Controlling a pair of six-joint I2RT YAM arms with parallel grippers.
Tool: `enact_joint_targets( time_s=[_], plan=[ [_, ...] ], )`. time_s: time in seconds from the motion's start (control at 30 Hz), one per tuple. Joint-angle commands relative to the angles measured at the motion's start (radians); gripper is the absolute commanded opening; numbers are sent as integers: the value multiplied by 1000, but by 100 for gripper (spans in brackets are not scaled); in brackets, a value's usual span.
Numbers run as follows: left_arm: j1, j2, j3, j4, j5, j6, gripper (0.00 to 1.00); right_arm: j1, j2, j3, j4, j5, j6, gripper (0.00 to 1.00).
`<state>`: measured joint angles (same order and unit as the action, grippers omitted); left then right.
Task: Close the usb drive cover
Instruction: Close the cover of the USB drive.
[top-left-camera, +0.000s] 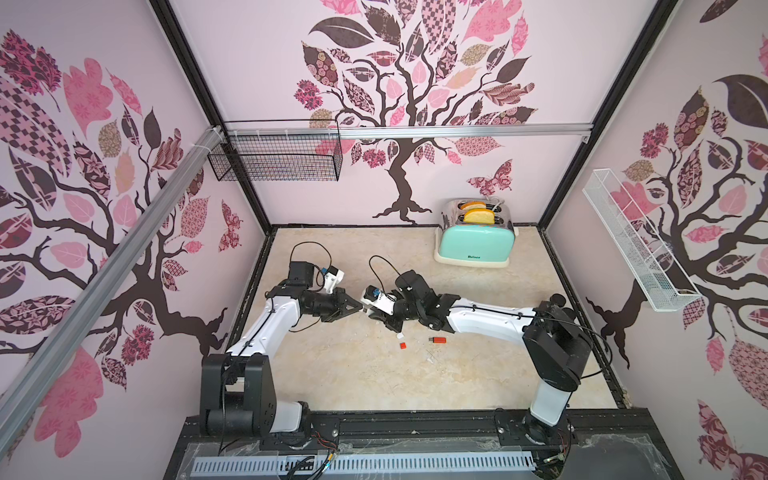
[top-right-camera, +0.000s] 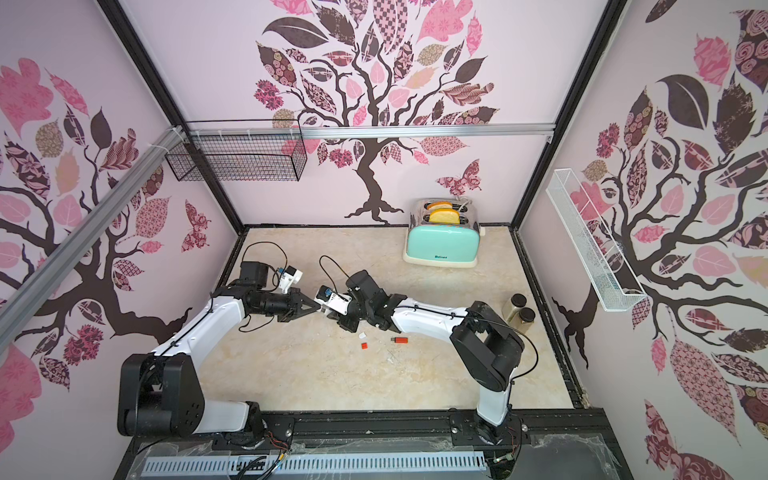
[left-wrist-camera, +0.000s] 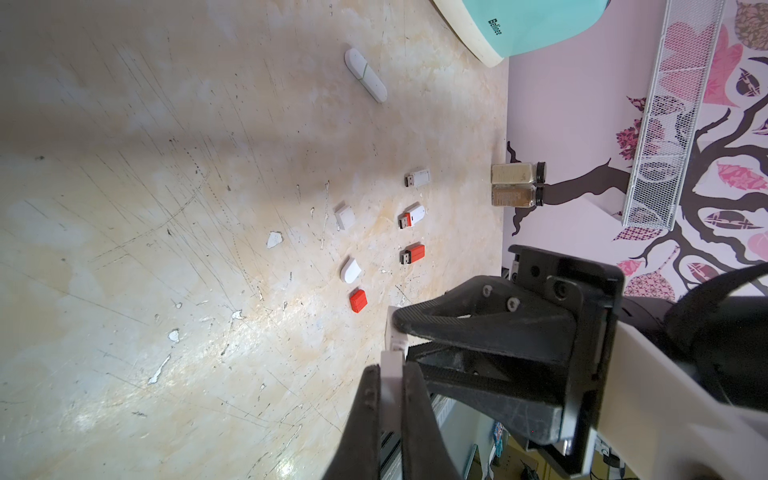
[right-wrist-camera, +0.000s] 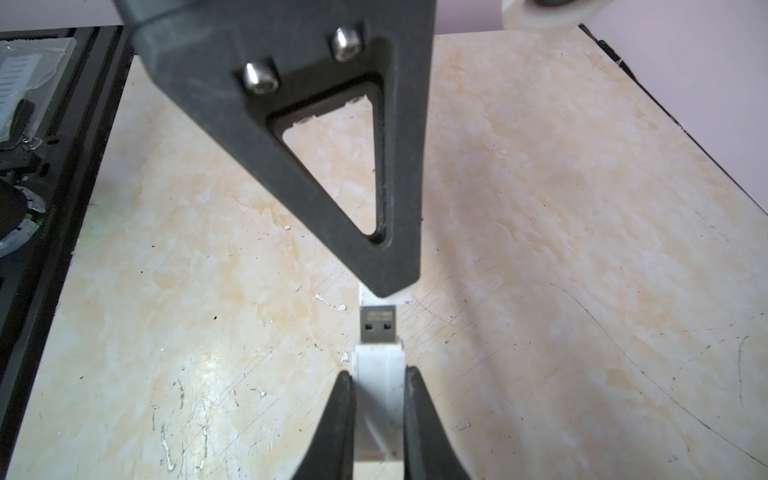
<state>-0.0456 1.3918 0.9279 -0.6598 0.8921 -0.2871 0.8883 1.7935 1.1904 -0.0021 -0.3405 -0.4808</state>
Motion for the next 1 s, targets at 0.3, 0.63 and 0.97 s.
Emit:
enact_joint_targets(
  time_s=[0.3, 0.63, 0.97],
  plan=[
    [-31, -3, -11, -8, 31, 38, 0, 19, 16, 22, 106, -35, -27, 5],
    [-41, 17, 13, -45, -1, 53, 0, 19, -15, 10, 125, -18, -39, 5],
    [-51, 25, -6, -10, 4, 32, 0, 18, -22, 7, 200, -60, 6, 4]
  ],
)
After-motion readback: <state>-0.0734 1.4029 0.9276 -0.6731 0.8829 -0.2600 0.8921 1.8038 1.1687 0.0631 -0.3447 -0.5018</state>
